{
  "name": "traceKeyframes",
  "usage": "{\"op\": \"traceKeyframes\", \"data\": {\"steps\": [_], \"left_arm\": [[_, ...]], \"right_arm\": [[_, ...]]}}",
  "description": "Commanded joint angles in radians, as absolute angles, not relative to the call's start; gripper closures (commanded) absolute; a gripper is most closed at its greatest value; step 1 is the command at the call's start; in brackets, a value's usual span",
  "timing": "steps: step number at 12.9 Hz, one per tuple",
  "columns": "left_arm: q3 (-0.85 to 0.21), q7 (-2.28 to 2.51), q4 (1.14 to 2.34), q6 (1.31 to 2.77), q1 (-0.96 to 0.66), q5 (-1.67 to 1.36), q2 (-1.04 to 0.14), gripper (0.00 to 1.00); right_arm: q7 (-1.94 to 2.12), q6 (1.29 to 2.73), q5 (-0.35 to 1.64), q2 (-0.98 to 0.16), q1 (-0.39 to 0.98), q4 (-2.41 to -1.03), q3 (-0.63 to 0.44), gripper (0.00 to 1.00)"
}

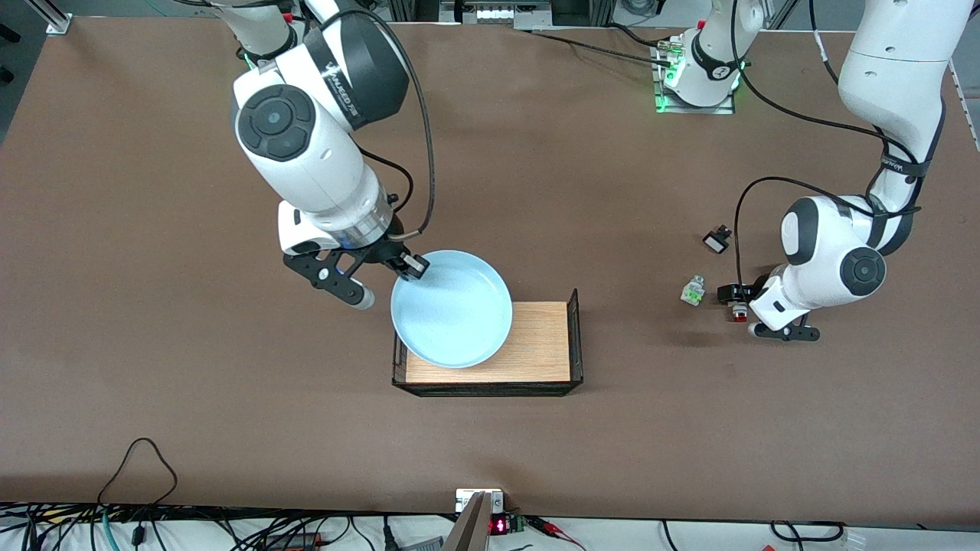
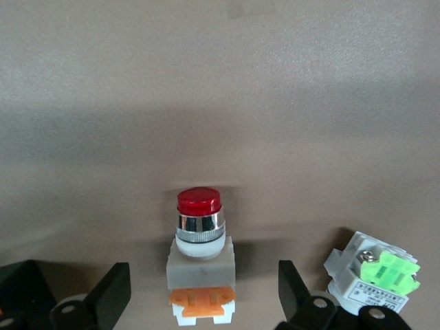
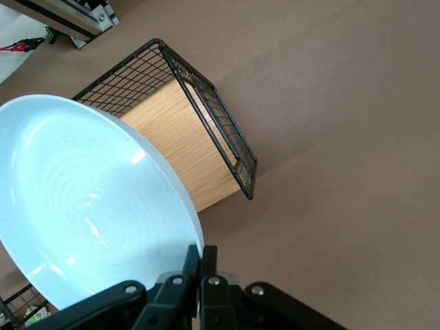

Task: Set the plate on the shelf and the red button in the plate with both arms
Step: 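Carry the plate over the wooden tray with the right gripper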

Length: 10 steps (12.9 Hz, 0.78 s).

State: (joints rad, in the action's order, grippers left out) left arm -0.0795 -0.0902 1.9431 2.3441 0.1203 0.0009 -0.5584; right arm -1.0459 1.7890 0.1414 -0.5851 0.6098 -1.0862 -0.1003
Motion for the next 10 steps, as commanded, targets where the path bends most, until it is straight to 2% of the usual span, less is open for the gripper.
{"op": "traceKeyframes", "data": {"steps": [1, 5, 7, 8, 10], "left_arm": [[-0.084, -0.106, 1.937, 2.349, 0.127, 0.020, -0.569, 0.10], [-0.084, -0.104, 1.939, 2.345, 0.123, 0.020, -0.572, 0.26], [-0.084, -0.104, 1.939, 2.341, 0.123, 0.020, -0.572, 0.45], [-0.084, -0.103, 1.939, 2.338, 0.127, 0.020, -0.571, 0.61], [-0.084, -0.103, 1.937, 2.338, 0.127, 0.020, -0.571, 0.70]], "right_arm": [[-1.063, 1.813, 0.149, -0.586, 0.627, -1.101, -0.106, 1.00], [-1.065, 1.905, 0.147, -0.600, 0.656, -1.140, -0.106, 1.00], [-1.066, 1.931, 0.144, -0.623, 0.670, -1.140, -0.107, 1.00], [-1.086, 1.965, 0.143, -0.638, 0.673, -1.140, -0.107, 0.99], [-1.095, 1.980, 0.143, -0.647, 0.690, -1.147, -0.107, 0.99]]}}
